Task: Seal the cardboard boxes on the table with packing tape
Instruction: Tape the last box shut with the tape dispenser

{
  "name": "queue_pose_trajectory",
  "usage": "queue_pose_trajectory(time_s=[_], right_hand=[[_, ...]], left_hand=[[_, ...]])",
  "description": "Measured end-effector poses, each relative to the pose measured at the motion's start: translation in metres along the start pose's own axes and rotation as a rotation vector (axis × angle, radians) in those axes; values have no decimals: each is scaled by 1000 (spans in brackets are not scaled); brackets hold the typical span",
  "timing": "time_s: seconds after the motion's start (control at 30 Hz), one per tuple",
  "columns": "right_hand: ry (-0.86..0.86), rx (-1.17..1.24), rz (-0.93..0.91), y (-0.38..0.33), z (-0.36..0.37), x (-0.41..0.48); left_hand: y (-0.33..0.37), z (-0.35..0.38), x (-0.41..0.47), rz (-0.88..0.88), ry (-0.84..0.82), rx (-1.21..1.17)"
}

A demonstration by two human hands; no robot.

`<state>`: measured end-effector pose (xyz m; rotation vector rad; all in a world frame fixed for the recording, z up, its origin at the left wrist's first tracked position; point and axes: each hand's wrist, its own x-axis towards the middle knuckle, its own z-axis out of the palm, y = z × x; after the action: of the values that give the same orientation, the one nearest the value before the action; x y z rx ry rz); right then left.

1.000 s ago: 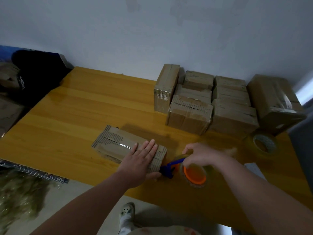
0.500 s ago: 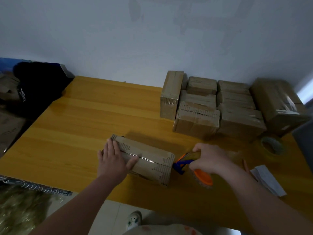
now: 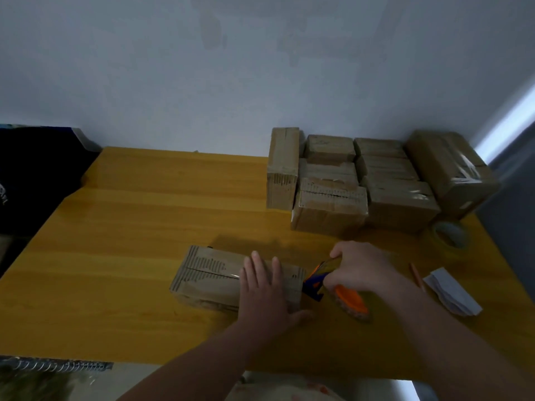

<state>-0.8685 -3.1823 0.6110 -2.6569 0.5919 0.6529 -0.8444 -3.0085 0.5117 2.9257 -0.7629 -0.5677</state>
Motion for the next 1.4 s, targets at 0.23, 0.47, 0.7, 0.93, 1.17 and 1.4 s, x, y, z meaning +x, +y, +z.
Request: queue_pose_trajectory(time_s=[0.23,0.47,0.7,0.93,1.17,1.4], right_hand=[[-55,115,33,3,9,-5],[57,469,12,10,15,-7],[31,718,-192,-18,26,-14],[50,859,-288,-42,28,-16],[63,872,-312,-46,40,-10],[34,907,-352,-48,38,-8]], left_hand=[[-32,-16,9,245,-134,87],[-88,-37,4,523,-202,190],[-111,-61,-5,609,-253,273],[-147,-42,-11,491,-3,101],[-159,-24,-4,561,143,152],[-140,-41,-1,460,105,60]])
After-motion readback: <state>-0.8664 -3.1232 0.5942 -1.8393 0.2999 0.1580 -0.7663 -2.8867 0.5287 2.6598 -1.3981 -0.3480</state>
